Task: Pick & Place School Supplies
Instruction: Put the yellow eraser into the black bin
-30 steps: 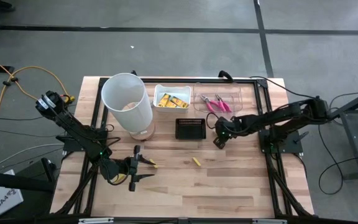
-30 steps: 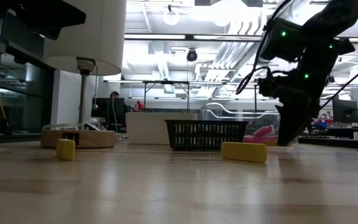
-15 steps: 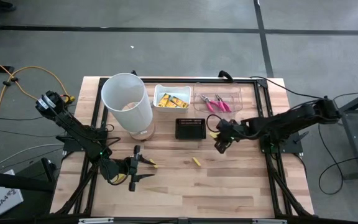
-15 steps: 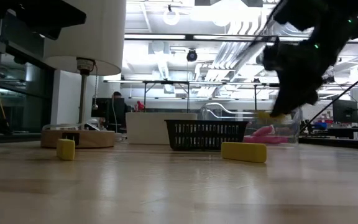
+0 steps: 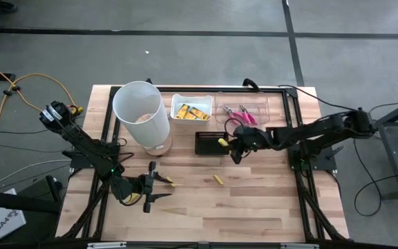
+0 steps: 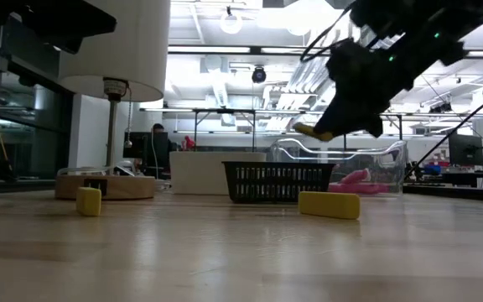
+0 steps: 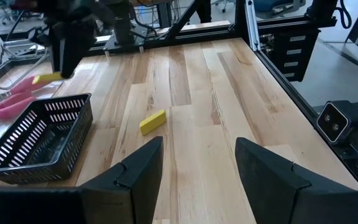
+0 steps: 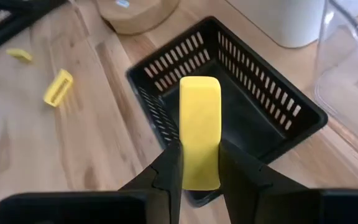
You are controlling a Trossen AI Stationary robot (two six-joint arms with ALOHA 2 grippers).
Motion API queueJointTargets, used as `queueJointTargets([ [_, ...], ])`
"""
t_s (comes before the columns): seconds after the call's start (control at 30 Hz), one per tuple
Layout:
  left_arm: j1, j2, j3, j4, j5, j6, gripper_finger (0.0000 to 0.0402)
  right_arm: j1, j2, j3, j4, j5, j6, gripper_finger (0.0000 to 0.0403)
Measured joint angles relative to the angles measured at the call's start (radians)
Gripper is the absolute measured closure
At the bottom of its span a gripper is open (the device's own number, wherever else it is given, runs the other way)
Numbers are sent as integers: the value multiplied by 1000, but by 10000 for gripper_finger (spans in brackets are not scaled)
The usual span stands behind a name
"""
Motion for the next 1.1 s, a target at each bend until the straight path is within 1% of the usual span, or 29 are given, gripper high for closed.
queueJointTargets([
  [0.13,0,0,0,0,0,0,208,-30,71,3,79,-42,-21,324],
  [0.27,0,0,0,0,0,0,208,-48,151,41,95,-62,-42,324],
  [0.43,0,0,0,1,0,0,208,-48,245,114,93,-71,-84,323],
  [0.57,0,0,0,1,0,0,208,-48,310,169,36,-66,-100,323],
  [0.67,0,0,0,2,0,0,208,-48,329,187,25,-68,-118,323],
  [0.93,0,0,0,3,0,0,208,-49,329,187,26,-64,-120,321],
  [1.1,0,0,0,3,0,0,208,-55,329,187,26,-57,-129,290],
])
